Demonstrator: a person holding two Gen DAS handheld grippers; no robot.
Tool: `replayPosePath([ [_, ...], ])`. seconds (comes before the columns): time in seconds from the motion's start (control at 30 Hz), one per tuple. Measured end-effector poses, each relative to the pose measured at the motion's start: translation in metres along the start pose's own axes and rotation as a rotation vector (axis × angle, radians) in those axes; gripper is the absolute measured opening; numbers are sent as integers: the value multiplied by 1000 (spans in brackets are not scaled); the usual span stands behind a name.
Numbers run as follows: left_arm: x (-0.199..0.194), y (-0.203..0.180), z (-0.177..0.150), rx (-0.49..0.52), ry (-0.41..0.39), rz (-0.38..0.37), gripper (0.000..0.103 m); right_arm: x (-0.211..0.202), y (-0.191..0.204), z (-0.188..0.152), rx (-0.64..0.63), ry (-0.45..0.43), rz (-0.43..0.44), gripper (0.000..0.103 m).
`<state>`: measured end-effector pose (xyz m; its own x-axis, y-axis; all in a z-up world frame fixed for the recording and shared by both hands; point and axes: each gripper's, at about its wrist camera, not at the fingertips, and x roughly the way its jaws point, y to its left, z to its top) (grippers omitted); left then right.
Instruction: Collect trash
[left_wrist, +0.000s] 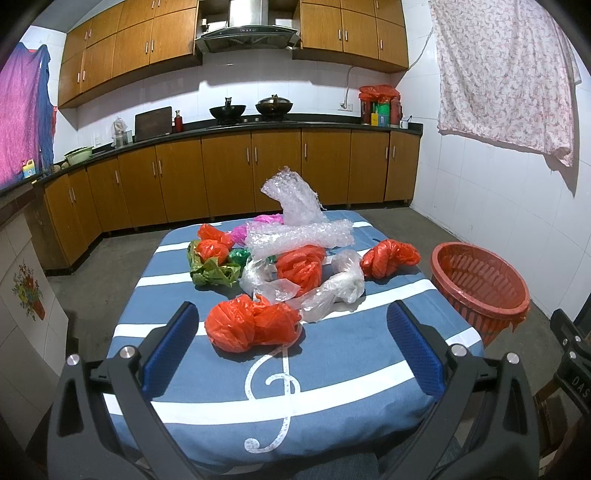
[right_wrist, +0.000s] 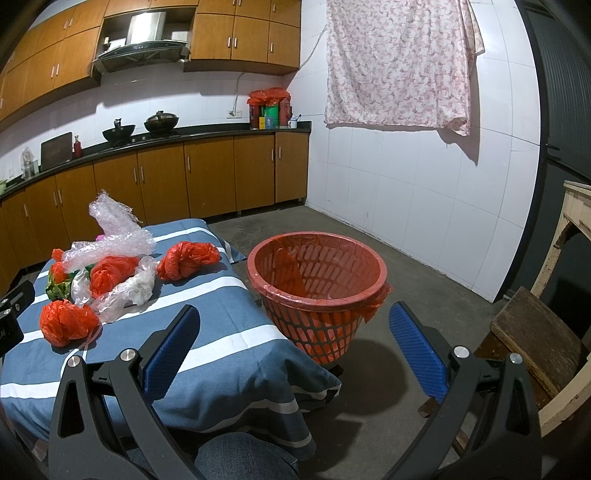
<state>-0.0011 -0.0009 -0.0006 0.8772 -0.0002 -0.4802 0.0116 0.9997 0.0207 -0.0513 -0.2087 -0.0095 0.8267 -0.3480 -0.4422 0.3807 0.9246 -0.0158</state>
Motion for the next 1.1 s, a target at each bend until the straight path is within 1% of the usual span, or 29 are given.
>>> replayPosePath([
  [1.1,1,1,1,-2,5,0,99,0,0,-1,1,1,1,101],
])
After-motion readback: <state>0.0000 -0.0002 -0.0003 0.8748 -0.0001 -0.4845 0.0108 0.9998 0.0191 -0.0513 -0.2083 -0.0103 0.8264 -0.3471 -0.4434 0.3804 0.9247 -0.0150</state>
